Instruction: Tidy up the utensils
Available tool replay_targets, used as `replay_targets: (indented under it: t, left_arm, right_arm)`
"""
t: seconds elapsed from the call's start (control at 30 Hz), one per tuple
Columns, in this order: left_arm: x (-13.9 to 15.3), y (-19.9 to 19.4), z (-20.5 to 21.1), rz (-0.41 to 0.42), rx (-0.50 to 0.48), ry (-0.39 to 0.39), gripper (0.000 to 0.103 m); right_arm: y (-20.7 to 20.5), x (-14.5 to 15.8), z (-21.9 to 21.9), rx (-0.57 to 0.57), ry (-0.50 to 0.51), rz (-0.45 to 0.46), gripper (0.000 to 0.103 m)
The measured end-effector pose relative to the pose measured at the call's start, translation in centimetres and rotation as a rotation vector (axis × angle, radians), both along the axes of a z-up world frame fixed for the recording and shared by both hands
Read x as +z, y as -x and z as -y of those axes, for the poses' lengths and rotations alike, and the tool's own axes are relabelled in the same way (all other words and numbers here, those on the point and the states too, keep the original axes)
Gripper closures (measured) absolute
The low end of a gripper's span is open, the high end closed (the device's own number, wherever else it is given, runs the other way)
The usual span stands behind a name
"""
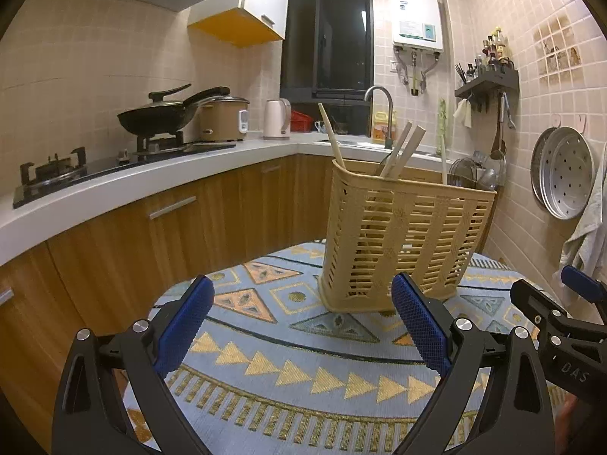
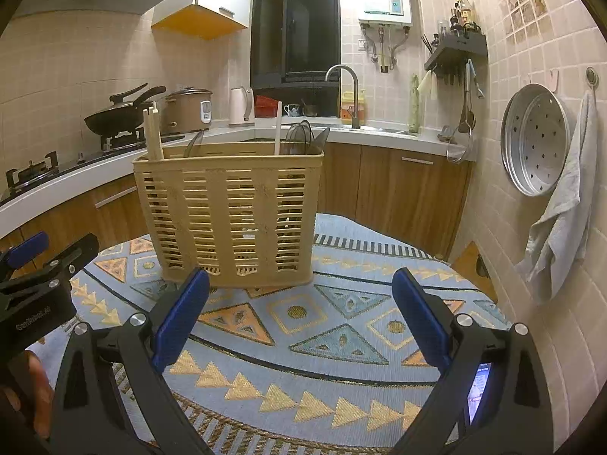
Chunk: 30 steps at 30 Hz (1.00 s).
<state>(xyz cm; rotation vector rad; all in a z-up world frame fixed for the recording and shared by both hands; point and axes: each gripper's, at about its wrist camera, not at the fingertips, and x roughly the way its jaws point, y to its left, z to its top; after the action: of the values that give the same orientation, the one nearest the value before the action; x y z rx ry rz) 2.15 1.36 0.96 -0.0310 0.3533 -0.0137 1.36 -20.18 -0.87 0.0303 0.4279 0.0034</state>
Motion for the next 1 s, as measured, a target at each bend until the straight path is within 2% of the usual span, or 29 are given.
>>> replay_targets:
  t: [0.47, 0.7, 1.0]
  left_arm:
    - [-0.3, -0.1, 0.2, -0.014, 0.008, 0.009, 0.011]
    - [-0.2, 0.6, 1.3, 0.012, 0.008, -0.050, 0.009]
    - [-0.1, 0.5, 0.8, 0.001, 0.013, -0.030, 0.009]
  right_arm:
    - [-0.3, -0.2, 0.0, 0.002, 0.000, -0.014, 0.011]
    - [-0.3, -0.3, 0.0, 0.002, -0.001, -0.017, 0.011]
    - [-0.3, -0.3, 0.0, 0.001, -0.002, -0.023, 0.011]
